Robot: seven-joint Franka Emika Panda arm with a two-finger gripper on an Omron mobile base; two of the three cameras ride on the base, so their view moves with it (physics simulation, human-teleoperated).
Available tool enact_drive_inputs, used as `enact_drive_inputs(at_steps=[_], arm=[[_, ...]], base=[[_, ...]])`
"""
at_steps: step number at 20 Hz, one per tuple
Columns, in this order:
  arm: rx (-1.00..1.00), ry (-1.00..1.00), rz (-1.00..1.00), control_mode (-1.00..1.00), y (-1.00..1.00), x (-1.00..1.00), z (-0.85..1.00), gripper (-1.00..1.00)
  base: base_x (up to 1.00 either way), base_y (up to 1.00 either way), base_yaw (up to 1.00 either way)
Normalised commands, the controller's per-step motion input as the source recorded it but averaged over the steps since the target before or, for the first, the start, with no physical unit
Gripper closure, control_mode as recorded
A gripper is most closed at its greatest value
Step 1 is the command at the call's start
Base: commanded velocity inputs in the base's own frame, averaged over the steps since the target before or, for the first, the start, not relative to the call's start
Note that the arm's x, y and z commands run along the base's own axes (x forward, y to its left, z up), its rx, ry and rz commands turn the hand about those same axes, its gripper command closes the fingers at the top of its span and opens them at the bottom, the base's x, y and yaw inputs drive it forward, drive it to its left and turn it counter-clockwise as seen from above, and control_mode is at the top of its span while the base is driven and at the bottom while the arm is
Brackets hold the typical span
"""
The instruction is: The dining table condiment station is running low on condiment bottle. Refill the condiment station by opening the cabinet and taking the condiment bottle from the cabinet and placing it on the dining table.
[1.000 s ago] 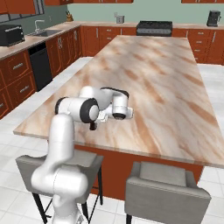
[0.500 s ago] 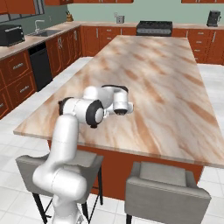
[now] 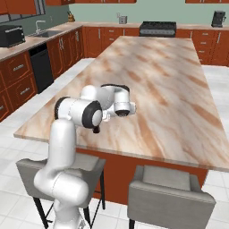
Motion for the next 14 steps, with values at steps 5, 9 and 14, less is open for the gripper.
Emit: enact_drive_inputs(at_steps=[5, 9, 14], arm=[[-0.08, -0.09, 0.00, -1.00, 0.01, -0.44, 0.67, -1.00], [-0.10, -0.20, 0.00, -1.00, 0.25, -0.98, 0.59, -1.00], [-0.14, -0.27, -0.08, -1.00, 0.23, -1.00, 0.51, -1.00]], base=[[0.00, 0.00, 0.00], [0.00, 0.00, 0.00], [0.00, 0.00, 0.00]])
